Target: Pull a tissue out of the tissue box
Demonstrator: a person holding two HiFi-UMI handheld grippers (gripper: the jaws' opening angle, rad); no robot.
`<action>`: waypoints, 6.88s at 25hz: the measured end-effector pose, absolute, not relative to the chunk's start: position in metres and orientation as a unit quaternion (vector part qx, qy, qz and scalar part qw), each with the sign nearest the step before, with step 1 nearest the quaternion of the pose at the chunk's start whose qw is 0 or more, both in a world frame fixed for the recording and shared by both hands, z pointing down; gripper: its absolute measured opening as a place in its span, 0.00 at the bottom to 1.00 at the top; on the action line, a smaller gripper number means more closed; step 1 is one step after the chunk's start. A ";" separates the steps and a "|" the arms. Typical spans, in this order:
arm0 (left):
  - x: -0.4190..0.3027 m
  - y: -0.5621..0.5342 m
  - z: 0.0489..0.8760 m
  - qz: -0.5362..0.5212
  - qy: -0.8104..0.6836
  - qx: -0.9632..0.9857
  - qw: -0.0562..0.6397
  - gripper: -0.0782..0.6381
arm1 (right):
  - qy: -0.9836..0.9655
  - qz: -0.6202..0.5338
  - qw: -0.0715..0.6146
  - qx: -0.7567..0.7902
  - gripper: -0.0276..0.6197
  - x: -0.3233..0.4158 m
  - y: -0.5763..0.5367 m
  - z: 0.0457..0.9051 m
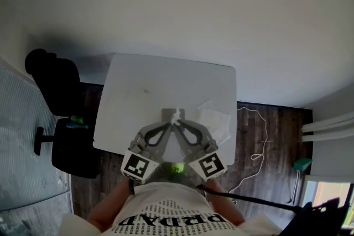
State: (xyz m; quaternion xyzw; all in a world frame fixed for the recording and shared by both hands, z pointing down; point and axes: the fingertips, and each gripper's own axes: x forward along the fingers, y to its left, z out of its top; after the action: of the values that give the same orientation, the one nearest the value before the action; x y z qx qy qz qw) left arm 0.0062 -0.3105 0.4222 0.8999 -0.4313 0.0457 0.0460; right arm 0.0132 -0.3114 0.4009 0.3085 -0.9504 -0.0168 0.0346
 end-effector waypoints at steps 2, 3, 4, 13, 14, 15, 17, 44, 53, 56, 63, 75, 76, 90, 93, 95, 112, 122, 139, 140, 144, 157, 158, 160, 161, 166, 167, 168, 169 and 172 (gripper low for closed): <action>0.004 -0.315 0.428 0.045 -0.432 0.899 0.053 0.12 | -0.949 -0.012 0.044 0.311 0.10 0.012 -0.316 0.410; 0.004 -0.317 0.430 0.045 -0.433 0.899 0.056 0.12 | -0.949 -0.008 0.048 0.313 0.11 0.012 -0.319 0.415; 0.003 -0.320 0.433 0.045 -0.433 0.898 0.061 0.12 | -0.948 -0.002 0.053 0.315 0.11 0.012 -0.323 0.421; -0.002 -0.340 0.463 0.047 -0.439 0.892 0.096 0.12 | -0.937 0.045 0.104 0.329 0.13 0.020 -0.344 0.478; -0.003 -0.342 0.467 0.049 -0.440 0.891 0.099 0.12 | -0.936 0.050 0.113 0.329 0.13 0.021 -0.345 0.485; -0.005 -0.343 0.471 0.051 -0.441 0.890 0.101 0.12 | -0.935 0.054 0.122 0.330 0.13 0.023 -0.345 0.493; -0.008 -0.343 0.478 0.056 -0.442 0.889 0.103 0.12 | -0.931 0.061 0.139 0.332 0.14 0.026 -0.345 0.509; -0.001 -0.335 0.538 0.063 -0.411 0.898 0.147 0.12 | -0.890 0.159 0.218 0.368 0.20 0.044 -0.354 0.644; -0.004 -0.334 0.546 0.063 -0.411 0.896 0.158 0.12 | -0.891 0.160 0.208 0.370 0.16 0.040 -0.363 0.643; -0.006 -0.334 0.546 0.063 -0.410 0.897 0.152 0.12 | -0.894 0.155 0.201 0.368 0.16 0.039 -0.362 0.643; -0.003 -0.332 0.547 0.061 -0.410 0.896 0.162 0.12 | -0.897 0.157 0.203 0.360 0.06 0.039 -0.361 0.641; -0.004 -0.332 0.551 0.062 -0.410 0.895 0.166 0.12 | -0.897 0.157 0.200 0.361 0.06 0.038 -0.358 0.637; -0.004 -0.331 0.551 0.063 -0.409 0.895 0.165 0.12 | -0.897 0.158 0.200 0.361 0.06 0.038 -0.357 0.638; 0.001 -0.333 0.543 0.056 -0.400 0.901 0.162 0.12 | -0.899 0.154 0.200 0.359 0.06 0.035 -0.356 0.629; 0.001 -0.334 0.540 0.054 -0.399 0.901 0.163 0.12 | -0.900 0.154 0.193 0.359 0.06 0.031 -0.356 0.626; 0.001 -0.335 0.539 0.052 -0.399 0.901 0.162 0.12 | -0.902 0.151 0.196 0.354 0.06 0.027 -0.356 0.620; -0.004 -0.337 0.529 0.048 -0.399 0.902 0.156 0.12 | -0.903 0.147 0.202 0.349 0.06 0.022 -0.352 0.605; -0.003 -0.337 0.517 0.042 -0.397 0.905 0.149 0.12 | -0.904 0.146 0.203 0.348 0.06 0.021 -0.346 0.591; -0.014 -0.334 0.490 0.042 -0.398 0.908 0.128 0.12 | -0.904 0.132 0.198 0.354 0.06 0.019 -0.342 0.561; -0.014 -0.333 0.489 0.044 -0.395 0.909 0.123 0.12 | -0.905 0.130 0.198 0.355 0.06 0.020 -0.342 0.559; -0.011 -0.330 0.481 0.043 -0.390 0.913 0.116 0.12 | -0.905 0.126 0.195 0.358 0.06 0.022 -0.339 0.551; -0.006 -0.322 0.454 0.031 -0.393 0.913 0.102 0.12 | -0.911 0.108 0.170 0.359 0.06 0.026 -0.335 0.517; -0.007 -0.322 0.452 0.031 -0.394 0.913 0.100 0.12 | -0.911 0.107 0.170 0.360 0.06 0.027 -0.334 0.513; -0.008 -0.322 0.450 0.035 -0.393 0.914 0.093 0.12 | -0.912 0.104 0.167 0.360 0.06 0.027 -0.333 0.507; -0.008 -0.322 0.449 0.037 -0.393 0.915 0.088 0.12 | -0.912 0.102 0.166 0.360 0.06 0.027 -0.332 0.503; -0.009 -0.320 0.440 0.044 -0.391 0.917 0.070 0.12 | -0.918 0.090 0.143 0.359 0.06 0.028 -0.329 0.486; -0.009 -0.320 0.437 0.042 -0.392 0.916 0.069 0.12 | -0.919 0.087 0.138 0.359 0.06 0.029 -0.328 0.482; -0.008 -0.319 0.435 0.040 -0.392 0.916 0.068 0.12 | -0.919 0.083 0.134 0.360 0.06 0.030 -0.327 0.479; -0.008 -0.318 0.434 0.040 -0.392 0.917 0.066 0.12 | -0.919 0.080 0.132 0.362 0.06 0.031 -0.327 0.475; -0.007 -0.315 0.430 0.039 -0.390 0.918 0.059 0.12 | -0.918 0.072 0.130 0.369 0.06 0.032 -0.324 0.460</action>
State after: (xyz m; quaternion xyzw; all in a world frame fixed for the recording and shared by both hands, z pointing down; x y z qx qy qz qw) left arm -0.0069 -0.3148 0.4300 0.9182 -0.3897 0.0393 0.0590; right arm 0.0324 -0.3240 0.4598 0.3690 -0.9175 0.0716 0.1296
